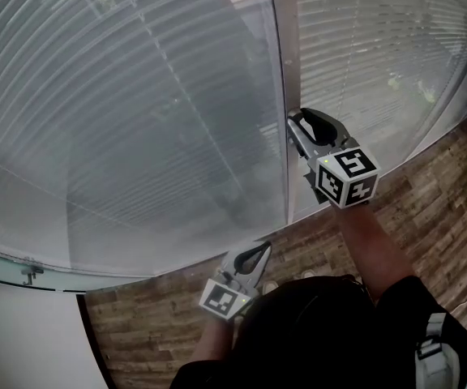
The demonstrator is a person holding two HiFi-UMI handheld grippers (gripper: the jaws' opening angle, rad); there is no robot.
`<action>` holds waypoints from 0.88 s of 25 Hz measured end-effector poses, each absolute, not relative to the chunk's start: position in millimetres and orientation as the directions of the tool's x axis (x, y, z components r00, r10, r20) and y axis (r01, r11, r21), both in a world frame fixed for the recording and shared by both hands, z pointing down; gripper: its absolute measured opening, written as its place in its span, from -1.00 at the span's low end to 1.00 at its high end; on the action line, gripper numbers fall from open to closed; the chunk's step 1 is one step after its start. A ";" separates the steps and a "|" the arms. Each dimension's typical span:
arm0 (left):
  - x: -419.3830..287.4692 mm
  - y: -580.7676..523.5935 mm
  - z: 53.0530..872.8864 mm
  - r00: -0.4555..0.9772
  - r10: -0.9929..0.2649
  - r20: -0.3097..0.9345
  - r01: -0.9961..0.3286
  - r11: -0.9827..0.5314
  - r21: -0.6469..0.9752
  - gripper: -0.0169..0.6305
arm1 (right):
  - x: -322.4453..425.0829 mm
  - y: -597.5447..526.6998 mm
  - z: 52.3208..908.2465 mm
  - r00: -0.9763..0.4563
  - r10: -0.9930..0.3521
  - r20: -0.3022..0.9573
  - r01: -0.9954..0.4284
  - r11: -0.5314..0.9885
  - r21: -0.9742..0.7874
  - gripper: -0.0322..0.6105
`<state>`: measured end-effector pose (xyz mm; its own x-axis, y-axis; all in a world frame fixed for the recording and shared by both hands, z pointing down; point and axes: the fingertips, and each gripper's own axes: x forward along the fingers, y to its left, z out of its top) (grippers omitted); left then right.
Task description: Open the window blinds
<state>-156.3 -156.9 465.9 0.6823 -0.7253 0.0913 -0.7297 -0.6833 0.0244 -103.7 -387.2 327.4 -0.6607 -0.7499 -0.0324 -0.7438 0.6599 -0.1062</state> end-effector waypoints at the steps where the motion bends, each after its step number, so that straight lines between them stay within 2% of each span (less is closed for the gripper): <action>1: -155.5 -157.0 466.2 0.683 -0.724 0.092 -0.729 -0.684 0.026 -0.93 | -103.3 -387.4 327.4 -0.662 -0.749 -0.036 -0.739 0.660 -0.137 -0.49; 4: -154.8 -157.4 466.4 0.683 -0.725 0.088 -0.729 -0.683 0.034 -0.93 | -102.8 -387.4 326.9 -0.662 -0.748 -0.046 -0.729 0.657 -0.191 -0.49; 22: -146.5 -159.6 467.6 0.703 -0.707 0.080 -0.710 -0.703 0.027 -0.93 | -102.6 -387.2 327.2 -0.665 -0.745 -0.053 -0.729 0.663 -0.173 -0.48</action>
